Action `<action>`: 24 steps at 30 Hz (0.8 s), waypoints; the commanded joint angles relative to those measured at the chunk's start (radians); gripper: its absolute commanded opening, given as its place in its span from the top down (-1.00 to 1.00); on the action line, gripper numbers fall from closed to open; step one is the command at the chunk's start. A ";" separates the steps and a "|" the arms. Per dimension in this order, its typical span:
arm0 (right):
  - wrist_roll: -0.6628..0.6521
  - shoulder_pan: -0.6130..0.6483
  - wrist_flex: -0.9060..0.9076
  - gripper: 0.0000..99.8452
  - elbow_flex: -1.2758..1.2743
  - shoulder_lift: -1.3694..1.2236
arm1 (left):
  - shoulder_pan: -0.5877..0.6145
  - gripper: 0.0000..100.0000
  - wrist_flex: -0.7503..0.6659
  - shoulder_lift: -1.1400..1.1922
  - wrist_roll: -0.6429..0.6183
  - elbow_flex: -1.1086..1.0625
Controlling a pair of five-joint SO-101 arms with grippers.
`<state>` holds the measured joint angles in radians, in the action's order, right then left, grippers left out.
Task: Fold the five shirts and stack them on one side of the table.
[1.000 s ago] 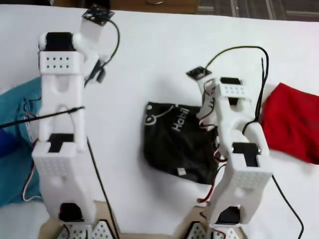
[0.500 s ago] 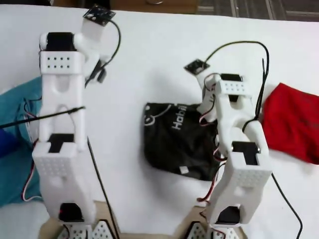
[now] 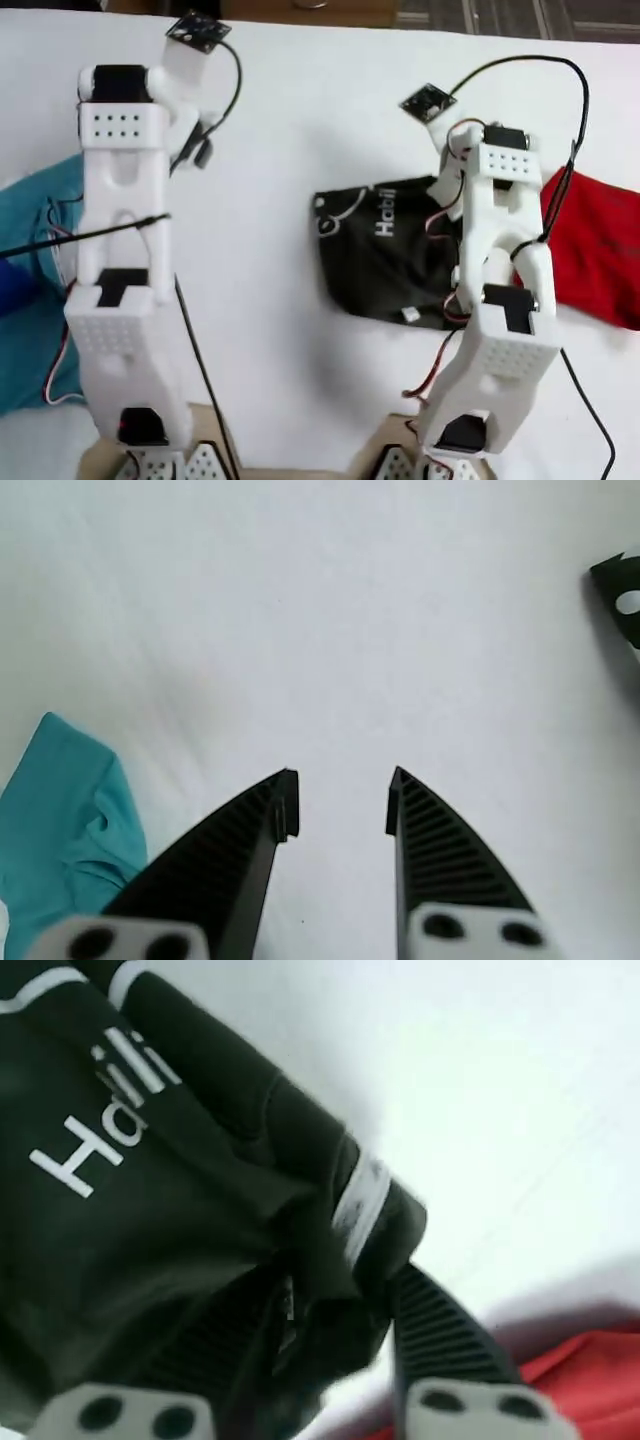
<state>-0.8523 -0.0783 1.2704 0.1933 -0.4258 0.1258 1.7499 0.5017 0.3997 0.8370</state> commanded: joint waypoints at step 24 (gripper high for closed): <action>-0.368 0.194 0.208 0.21 0.563 -0.392 | 0.009 0.66 0.035 -0.083 0.003 -0.002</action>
<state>-1.2037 0.1580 1.4668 0.5478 -0.7219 0.1258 1.7683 0.5017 0.3997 0.8370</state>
